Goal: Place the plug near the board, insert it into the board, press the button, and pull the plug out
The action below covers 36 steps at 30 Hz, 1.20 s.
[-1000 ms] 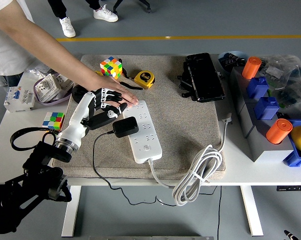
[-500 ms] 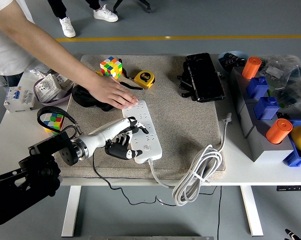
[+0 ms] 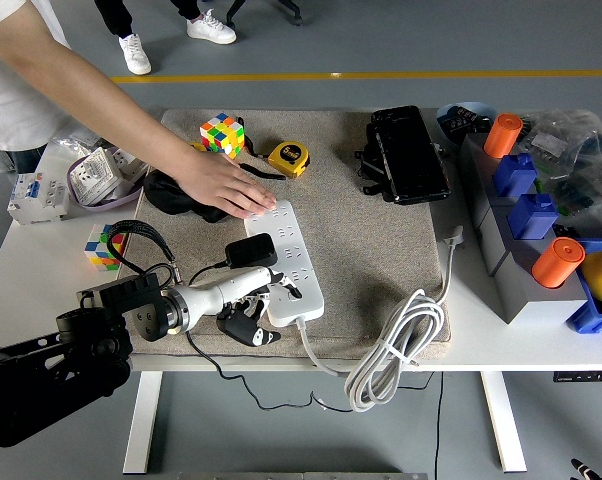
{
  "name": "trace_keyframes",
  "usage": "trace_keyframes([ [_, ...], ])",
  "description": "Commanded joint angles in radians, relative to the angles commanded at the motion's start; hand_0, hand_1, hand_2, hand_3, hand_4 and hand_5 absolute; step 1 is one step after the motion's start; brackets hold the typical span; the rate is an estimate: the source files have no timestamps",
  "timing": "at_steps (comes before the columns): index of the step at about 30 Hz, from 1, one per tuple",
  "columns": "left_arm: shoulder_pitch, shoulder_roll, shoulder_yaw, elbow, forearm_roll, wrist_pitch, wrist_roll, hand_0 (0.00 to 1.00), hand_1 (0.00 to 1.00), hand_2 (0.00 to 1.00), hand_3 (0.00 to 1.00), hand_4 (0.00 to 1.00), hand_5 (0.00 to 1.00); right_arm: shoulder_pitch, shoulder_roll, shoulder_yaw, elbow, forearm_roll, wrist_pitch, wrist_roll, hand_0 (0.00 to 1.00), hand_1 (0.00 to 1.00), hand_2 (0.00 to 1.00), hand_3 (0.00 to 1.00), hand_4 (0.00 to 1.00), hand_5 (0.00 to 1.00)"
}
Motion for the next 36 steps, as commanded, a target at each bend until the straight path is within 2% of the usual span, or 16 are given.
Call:
trace_keyframes([
  [14,-0.017,-0.016,0.019,0.046,0.005,0.016,0.007,0.049,0.033,0.146,0.804,0.781,0.002,0.0,0.0,-0.003,0.002,0.001,0.0,0.002,0.646,0.686,0.688,0.591,0.869,0.5],
  [36,-0.024,-0.017,0.04,0.072,-0.019,-0.002,0.023,0.047,0.033,0.145,0.797,0.781,0.002,0.001,-0.001,0.001,0.005,0.0,-0.001,0.002,0.646,0.686,0.688,0.591,0.869,0.498],
])
